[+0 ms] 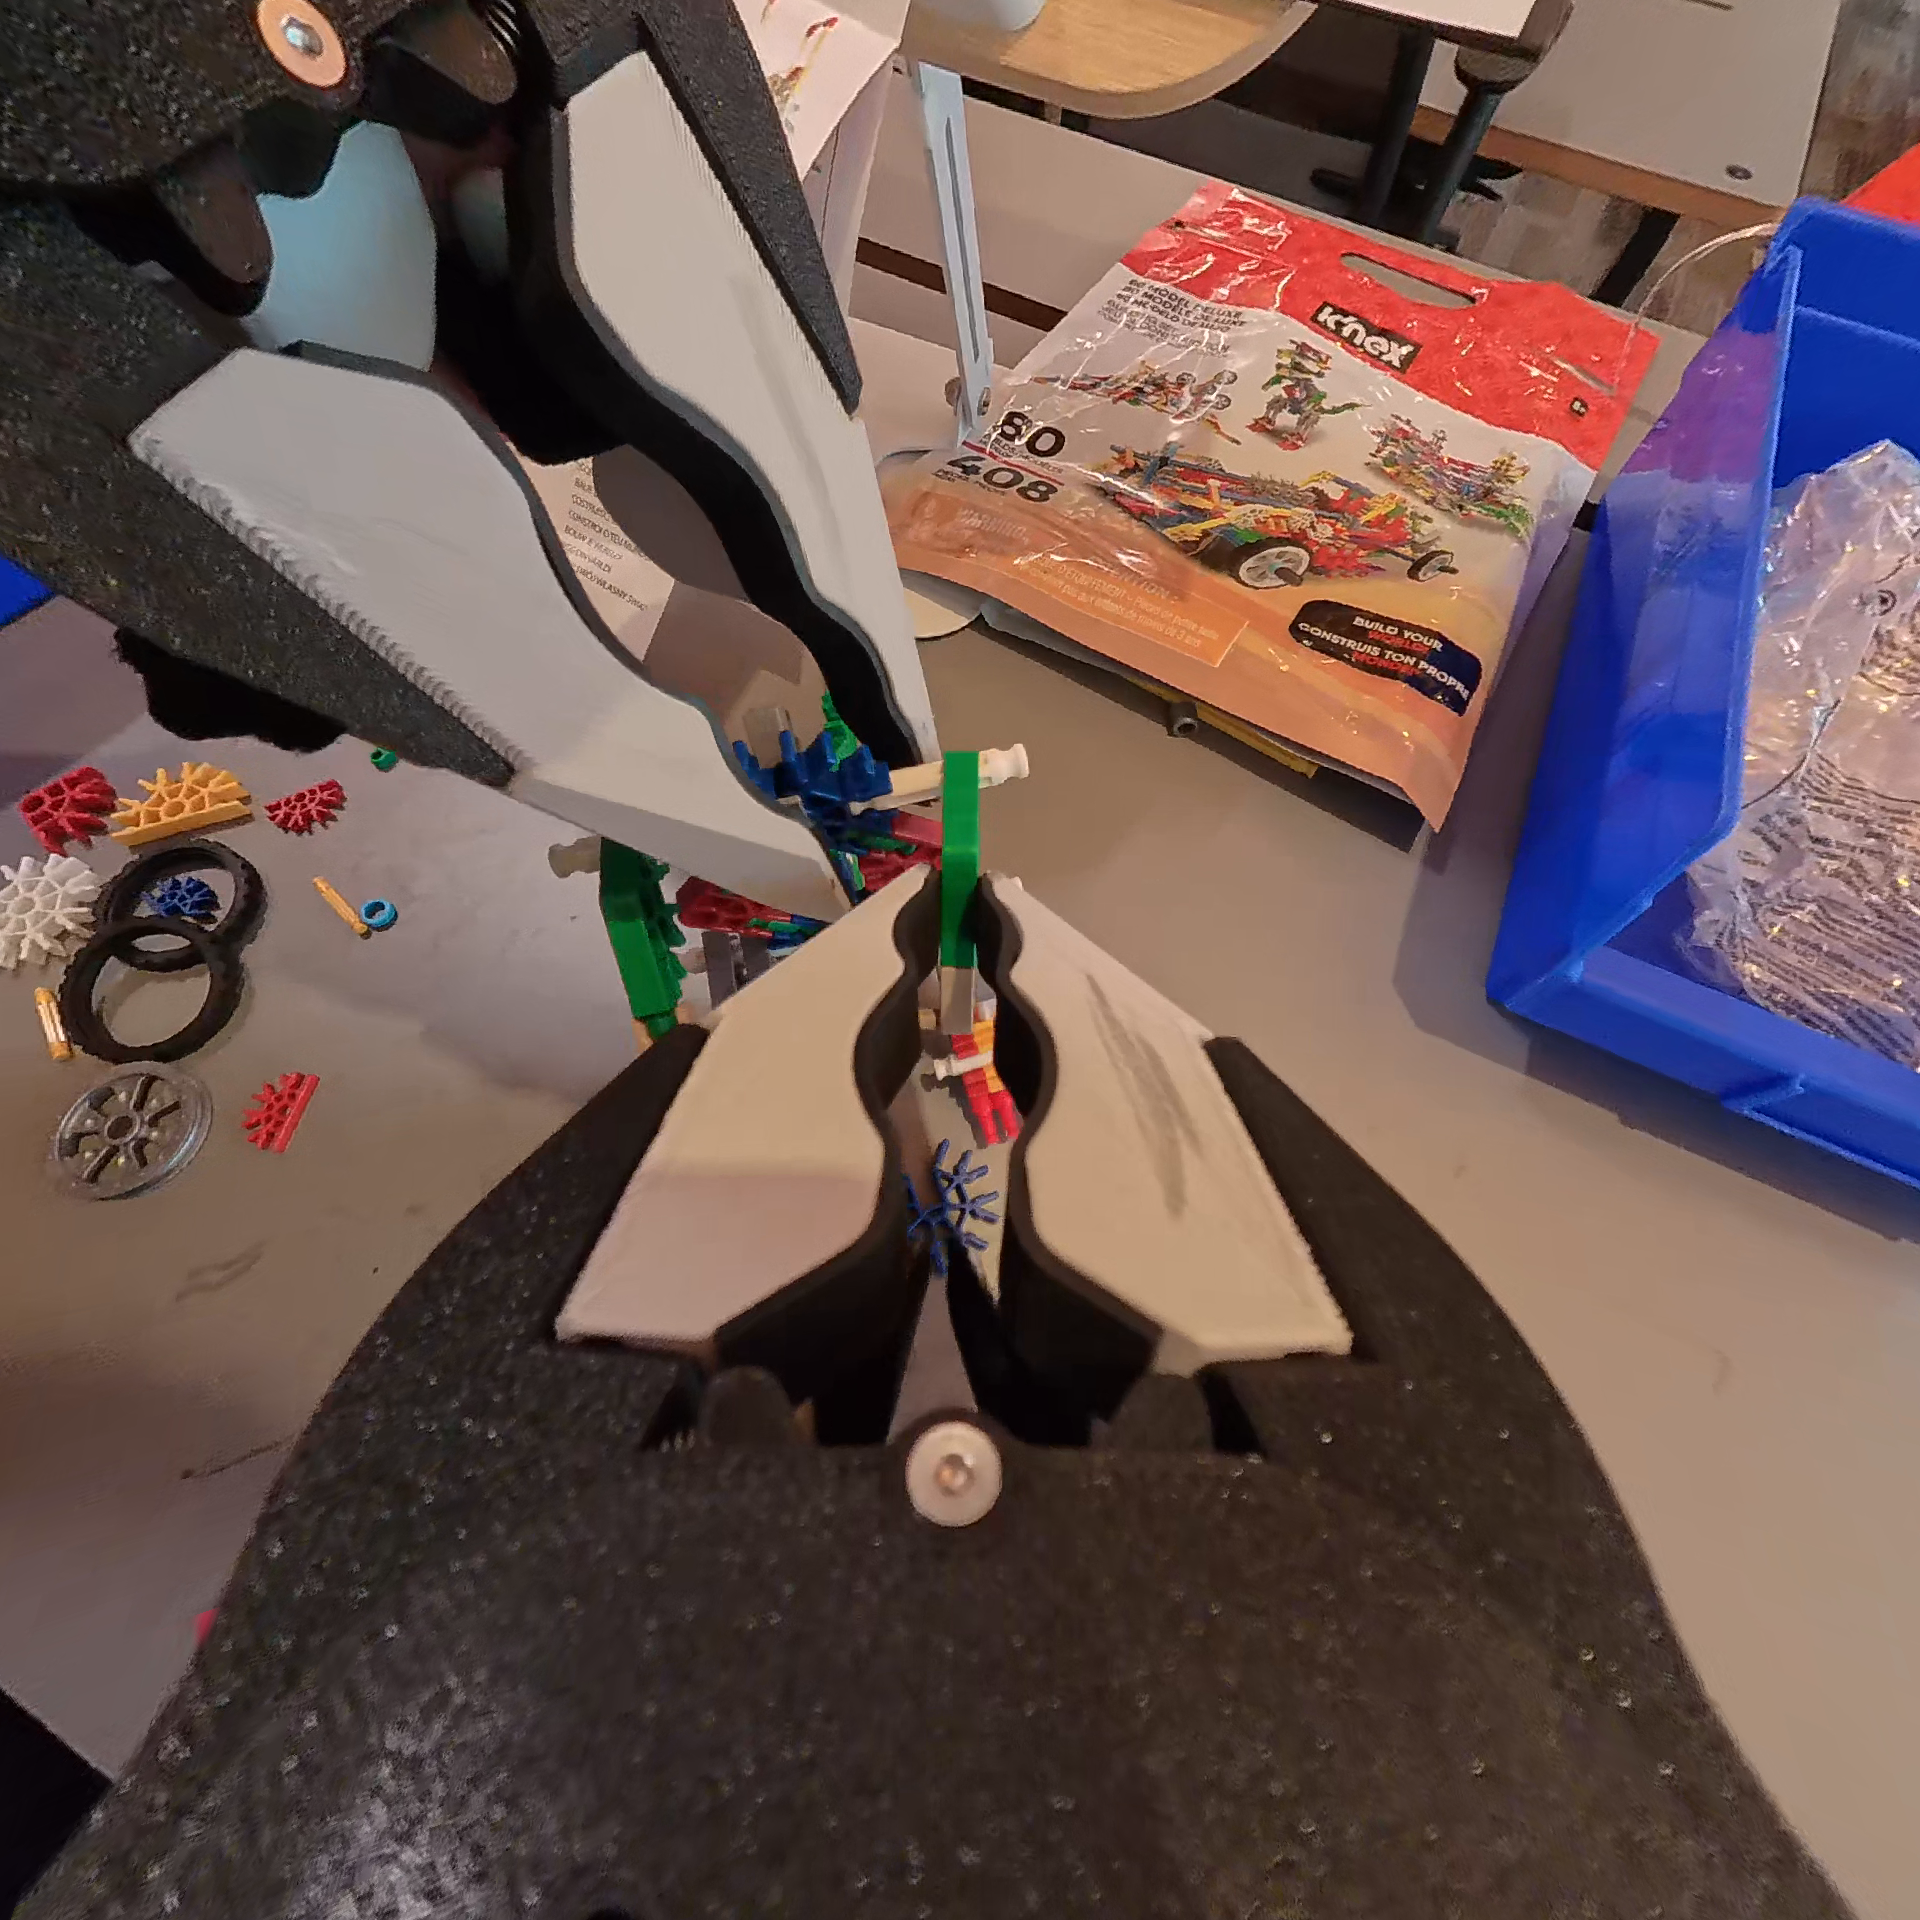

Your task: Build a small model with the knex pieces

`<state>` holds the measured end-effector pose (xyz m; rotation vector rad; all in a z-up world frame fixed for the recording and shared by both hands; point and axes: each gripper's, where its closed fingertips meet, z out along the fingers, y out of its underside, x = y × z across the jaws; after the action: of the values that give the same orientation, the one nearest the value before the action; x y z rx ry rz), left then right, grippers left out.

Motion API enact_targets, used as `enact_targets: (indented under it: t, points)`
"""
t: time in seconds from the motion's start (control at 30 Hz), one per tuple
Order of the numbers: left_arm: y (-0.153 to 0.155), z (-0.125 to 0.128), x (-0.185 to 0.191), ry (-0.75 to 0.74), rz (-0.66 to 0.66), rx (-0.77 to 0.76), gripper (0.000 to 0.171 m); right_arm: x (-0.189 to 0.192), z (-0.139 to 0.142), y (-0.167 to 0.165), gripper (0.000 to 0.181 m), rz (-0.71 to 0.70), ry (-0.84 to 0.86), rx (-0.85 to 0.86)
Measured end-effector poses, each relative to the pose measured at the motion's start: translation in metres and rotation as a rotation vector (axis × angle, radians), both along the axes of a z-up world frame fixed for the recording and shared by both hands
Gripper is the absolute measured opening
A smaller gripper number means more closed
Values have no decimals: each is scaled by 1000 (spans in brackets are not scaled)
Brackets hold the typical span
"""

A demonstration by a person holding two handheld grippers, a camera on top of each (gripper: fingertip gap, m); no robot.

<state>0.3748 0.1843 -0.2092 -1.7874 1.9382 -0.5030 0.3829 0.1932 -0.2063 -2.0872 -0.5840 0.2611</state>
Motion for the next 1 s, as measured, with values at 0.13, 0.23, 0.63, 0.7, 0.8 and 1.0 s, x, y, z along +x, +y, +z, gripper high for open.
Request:
enact_targets:
  t: [0.13,0.23,0.63,0.7,0.8,1.0]
  points:
    - [2,-1,0,2,-24,31,20,0,0,2,3,17,-35,18]
    - [3,-2,-1,15,-25,38,17,0,0,3,2,35,-35,17]
    - [9,-4,-1,61,-17,120,11,-3,-5,9,0,52,-45,6]
    - [10,-5,-2,50,-6,99,10,-4,-6,9,1,53,-38,6]
    - [11,-4,-5,62,-6,134,10,-7,-6,8,2,54,-27,6]
    - [14,4,-4,-9,52,86,17,-7,-2,12,4,43,-31,30]
